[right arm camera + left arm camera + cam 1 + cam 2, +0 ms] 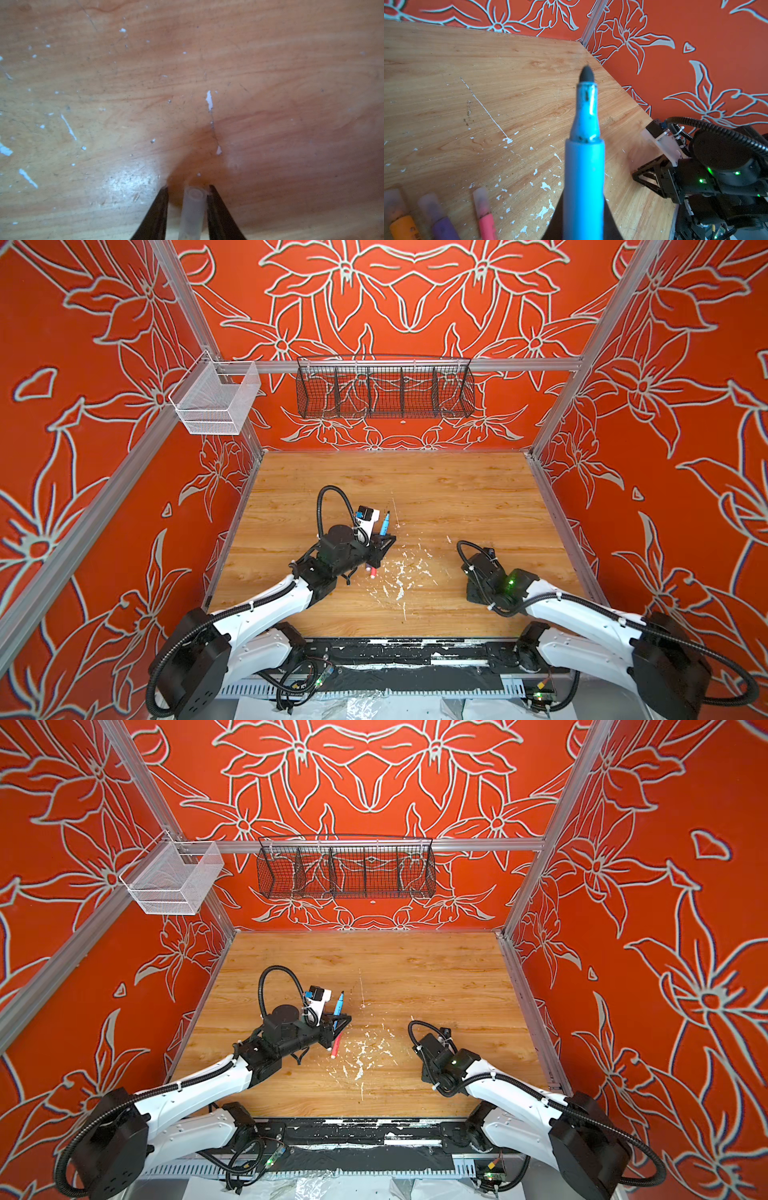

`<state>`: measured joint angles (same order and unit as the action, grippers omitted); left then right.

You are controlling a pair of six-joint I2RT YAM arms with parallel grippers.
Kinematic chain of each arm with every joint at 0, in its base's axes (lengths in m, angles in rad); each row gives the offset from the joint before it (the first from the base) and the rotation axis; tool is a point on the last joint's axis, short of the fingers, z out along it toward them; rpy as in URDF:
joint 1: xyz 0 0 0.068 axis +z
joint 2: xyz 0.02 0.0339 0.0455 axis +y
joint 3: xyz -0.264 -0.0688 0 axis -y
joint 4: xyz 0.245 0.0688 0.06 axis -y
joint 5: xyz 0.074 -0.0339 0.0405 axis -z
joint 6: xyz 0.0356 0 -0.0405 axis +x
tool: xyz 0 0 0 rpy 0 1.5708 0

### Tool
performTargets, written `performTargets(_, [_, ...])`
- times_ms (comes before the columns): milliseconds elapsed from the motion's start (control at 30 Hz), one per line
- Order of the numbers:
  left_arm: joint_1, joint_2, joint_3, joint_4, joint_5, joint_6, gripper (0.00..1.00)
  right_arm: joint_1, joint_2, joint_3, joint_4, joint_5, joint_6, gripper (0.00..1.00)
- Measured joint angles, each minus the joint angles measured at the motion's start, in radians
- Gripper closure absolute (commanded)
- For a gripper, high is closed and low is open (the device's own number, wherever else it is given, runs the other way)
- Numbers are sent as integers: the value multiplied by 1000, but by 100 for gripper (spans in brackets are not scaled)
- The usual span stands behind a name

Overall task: Insert the pens into the pen caps
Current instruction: 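Close the right gripper on the clear cap and lift it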

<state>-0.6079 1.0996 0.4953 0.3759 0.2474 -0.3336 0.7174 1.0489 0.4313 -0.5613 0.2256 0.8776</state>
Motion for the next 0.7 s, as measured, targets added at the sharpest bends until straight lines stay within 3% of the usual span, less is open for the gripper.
performTargets(133, [0,0,0,0,0,0,100,0,2,0,3,0,-6,73])
performTargets(367, [-1,0,0,0,0,0,100,0,-4,0,0,-3,-6,70])
performTargets(700, [-1,0,0,0,0,0,100,0,-5,0,2,-14,-5,94])
